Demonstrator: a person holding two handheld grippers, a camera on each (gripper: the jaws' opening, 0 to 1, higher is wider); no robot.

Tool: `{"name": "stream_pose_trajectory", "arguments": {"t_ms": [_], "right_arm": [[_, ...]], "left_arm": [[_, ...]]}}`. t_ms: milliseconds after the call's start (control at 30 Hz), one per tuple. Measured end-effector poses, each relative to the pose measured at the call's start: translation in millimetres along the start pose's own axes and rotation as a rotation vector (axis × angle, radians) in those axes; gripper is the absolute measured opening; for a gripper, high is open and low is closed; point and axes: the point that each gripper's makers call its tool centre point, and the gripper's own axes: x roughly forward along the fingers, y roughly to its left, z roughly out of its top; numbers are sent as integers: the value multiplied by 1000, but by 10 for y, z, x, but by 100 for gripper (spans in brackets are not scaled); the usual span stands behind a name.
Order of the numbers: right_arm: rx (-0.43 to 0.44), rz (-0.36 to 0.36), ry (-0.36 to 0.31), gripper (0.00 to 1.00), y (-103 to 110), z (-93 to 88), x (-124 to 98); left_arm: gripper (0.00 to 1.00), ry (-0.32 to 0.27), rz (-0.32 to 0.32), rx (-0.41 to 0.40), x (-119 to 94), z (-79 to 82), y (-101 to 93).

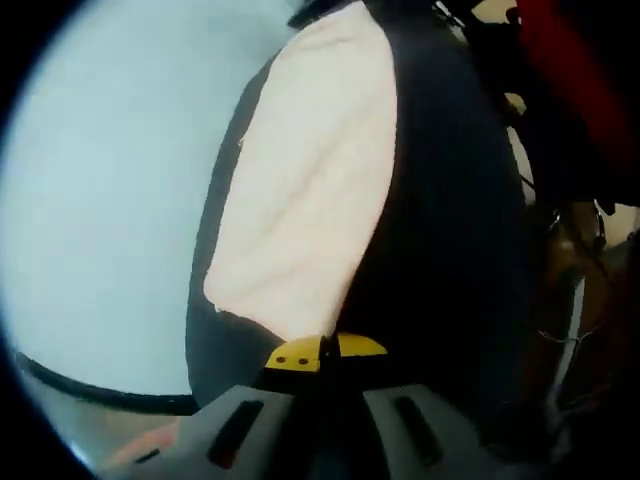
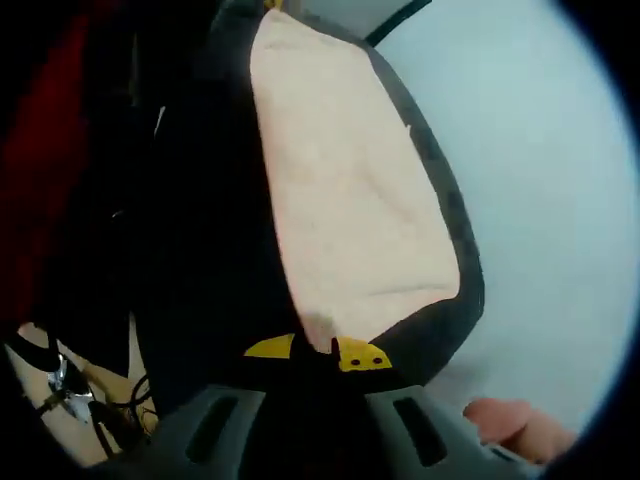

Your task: Fold the towel on the table until its edges align and the towel forms a compact rectangular stack.

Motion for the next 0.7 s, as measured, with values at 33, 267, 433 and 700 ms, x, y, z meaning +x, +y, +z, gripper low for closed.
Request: {"name": "stream_pose_trajectory", "arguments": {"t_ms": [33,267,433,700], "right_arm": [[0,-7,2,11,17,-12,54],[-100,-103,26,1,-68,-55,229],[-96,-67,5,0,-123,-3,64],[-62,-44,-54,0,-125,-33,-260]], "left_arm": [[1,-12,5,-7,-29,19,6],[0,-24,20,-62,-156,-44,-1],[0,-40,35,-86,-180,-114,-30],[0,-63,51,-107,-242,-63,-19]]}}
